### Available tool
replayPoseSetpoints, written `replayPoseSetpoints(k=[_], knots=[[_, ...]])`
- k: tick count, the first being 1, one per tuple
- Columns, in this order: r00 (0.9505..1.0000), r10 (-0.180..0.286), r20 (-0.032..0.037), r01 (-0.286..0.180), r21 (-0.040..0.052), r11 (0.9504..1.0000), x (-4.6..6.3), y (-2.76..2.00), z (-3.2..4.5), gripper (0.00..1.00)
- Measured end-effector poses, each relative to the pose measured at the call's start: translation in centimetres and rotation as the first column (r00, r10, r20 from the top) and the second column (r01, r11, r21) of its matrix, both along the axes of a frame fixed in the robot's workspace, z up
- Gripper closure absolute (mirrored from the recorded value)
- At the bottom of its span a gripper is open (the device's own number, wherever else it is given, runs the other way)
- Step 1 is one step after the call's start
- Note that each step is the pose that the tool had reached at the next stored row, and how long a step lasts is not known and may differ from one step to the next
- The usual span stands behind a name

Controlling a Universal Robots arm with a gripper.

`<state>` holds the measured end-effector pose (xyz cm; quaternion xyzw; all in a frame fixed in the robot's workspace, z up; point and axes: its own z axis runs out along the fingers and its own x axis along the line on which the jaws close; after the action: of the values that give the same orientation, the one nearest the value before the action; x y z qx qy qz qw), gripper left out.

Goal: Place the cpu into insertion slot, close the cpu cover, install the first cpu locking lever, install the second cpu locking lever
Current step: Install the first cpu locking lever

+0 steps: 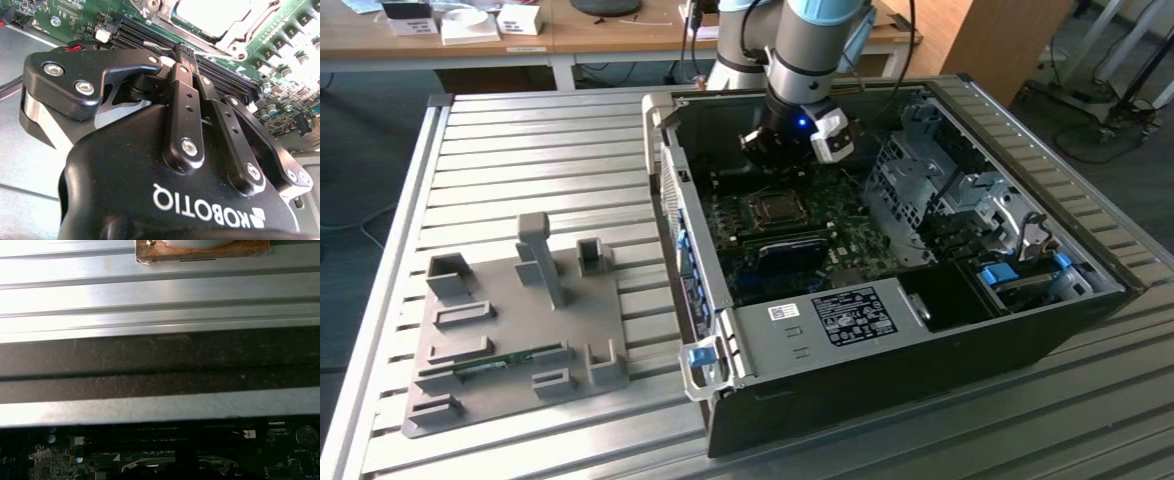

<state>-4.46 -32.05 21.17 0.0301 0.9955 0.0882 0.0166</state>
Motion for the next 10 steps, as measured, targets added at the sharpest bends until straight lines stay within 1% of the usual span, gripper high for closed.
replayPoseSetpoints(k=[10], knots=[[1.0000,-0.002,0.0000,0.002,0.0001,1.0000,-0.13,0.14,0.00,0.89]])
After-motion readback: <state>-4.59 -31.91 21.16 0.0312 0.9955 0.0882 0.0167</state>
